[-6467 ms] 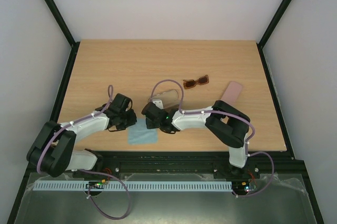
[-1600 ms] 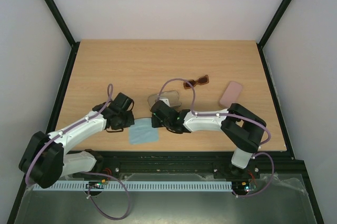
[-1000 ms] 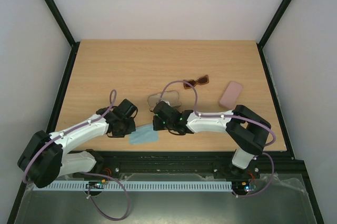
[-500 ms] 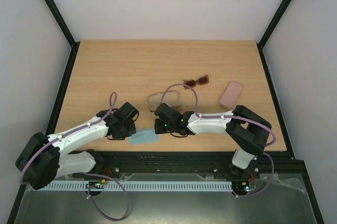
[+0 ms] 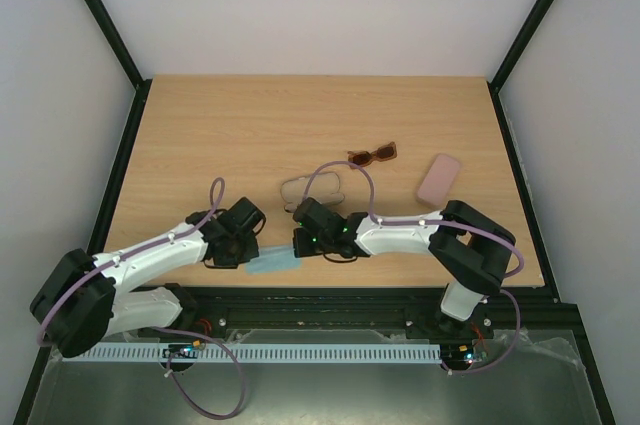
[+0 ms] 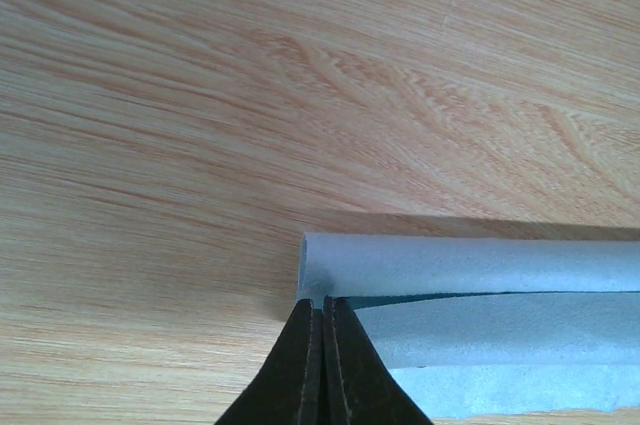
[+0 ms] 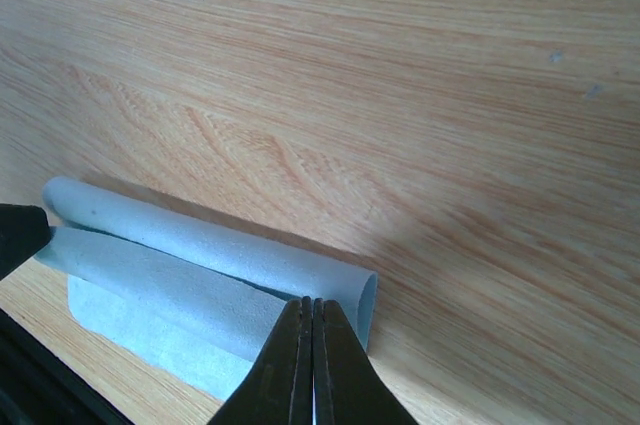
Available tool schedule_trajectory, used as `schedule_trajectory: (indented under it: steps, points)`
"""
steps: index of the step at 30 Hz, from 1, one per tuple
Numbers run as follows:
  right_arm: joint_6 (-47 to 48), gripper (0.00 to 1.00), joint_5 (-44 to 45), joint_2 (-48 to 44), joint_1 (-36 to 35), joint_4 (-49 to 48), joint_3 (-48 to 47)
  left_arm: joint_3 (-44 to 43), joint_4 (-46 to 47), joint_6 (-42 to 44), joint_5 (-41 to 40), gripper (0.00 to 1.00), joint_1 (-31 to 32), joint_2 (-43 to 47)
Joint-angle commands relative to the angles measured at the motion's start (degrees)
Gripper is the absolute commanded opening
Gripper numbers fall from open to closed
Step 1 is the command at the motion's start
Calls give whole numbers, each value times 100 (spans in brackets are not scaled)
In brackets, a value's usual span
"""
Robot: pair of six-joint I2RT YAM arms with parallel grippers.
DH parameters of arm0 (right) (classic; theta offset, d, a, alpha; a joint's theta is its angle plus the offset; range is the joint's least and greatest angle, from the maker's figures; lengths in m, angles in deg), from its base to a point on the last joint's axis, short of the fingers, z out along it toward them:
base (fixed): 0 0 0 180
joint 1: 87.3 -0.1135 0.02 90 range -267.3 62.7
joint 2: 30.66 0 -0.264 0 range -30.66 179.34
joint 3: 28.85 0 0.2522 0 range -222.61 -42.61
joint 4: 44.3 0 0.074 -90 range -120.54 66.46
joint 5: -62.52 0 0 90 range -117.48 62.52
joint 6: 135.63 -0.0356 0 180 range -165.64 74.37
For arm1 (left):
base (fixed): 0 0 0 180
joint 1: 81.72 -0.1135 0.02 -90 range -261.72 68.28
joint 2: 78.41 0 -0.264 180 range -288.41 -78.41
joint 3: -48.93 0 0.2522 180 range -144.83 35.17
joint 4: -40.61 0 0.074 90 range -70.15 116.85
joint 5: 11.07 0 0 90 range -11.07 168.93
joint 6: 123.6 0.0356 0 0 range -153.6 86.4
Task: Organize the sunglasses
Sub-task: Fold the glasses cleaning cloth at the center of the board.
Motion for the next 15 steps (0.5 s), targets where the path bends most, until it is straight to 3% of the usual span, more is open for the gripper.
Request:
schedule_trajectory:
  steps: [1, 15]
  points:
    - [-94, 1, -7, -49, -94, 166, 104, 78, -44, -118, -67, 2, 51, -21]
    - [-94, 1, -5, 12, -154, 197, 159, 189, -12, -201, -49, 2, 226, -45]
